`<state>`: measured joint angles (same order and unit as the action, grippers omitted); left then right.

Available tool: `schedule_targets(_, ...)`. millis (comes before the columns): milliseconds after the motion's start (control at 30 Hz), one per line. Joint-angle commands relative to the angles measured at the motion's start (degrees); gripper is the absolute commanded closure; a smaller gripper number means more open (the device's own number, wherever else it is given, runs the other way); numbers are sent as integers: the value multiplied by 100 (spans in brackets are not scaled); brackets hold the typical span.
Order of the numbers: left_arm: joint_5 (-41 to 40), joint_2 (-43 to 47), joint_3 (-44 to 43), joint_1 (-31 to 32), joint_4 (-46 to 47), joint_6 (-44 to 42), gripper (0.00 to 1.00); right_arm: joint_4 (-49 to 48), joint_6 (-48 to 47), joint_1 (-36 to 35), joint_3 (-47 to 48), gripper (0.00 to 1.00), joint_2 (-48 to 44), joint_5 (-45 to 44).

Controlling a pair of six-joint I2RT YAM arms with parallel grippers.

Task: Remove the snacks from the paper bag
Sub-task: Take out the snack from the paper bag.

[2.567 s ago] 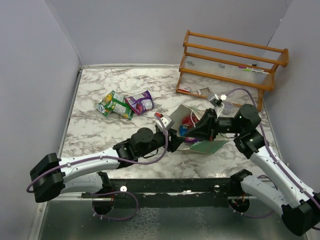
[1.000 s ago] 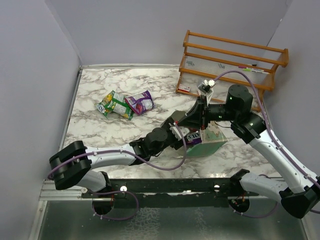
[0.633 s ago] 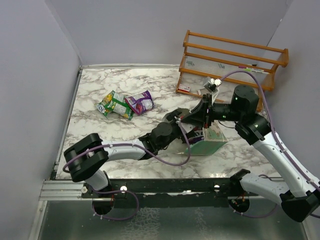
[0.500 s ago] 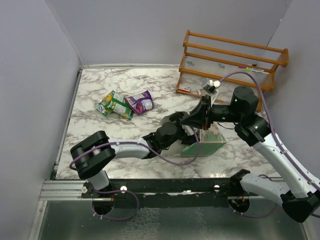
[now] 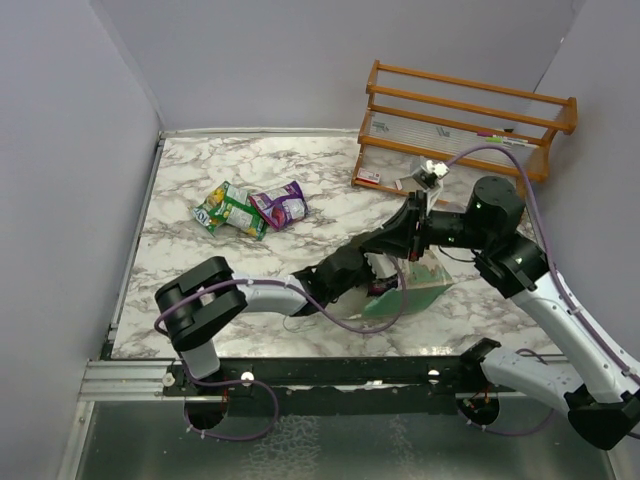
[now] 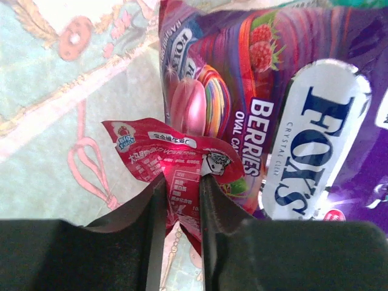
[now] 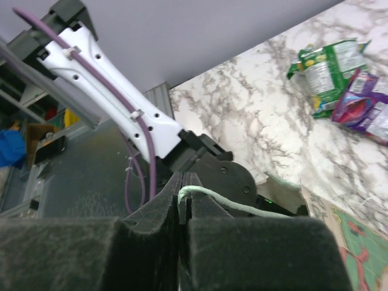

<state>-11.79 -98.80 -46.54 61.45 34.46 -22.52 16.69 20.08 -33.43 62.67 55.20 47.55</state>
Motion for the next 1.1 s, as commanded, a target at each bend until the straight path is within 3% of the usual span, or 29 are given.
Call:
schedule_targets(0, 395, 679, 101, -13, -221, 267, 84, -50, 92, -32, -27, 98, -341, -920)
schedule_targets(233, 962, 1864, 495, -11, -414, 933, 100, -86, 75, -31, -164, 98, -507, -1521)
schedule_targets(533, 1077, 3187, 700, -11, -1311, 1566, 100, -168, 32, -32, -322, 98, -668, -2316)
schedule_targets(767, 1834, 4577, 780, -8, -2144, 1866, 100, -217, 9, -32, -486, 98, -804, -2768)
schedule_targets(900, 613, 5280, 559, -11, -2646, 1964, 100, -163, -59, -36, -458, 98, -814, -2824)
schedule_targets(1067, -2271, 5627, 130, -21, -2771, 1788, 100, -114, -111, -32, -467, 98, -843, -2883)
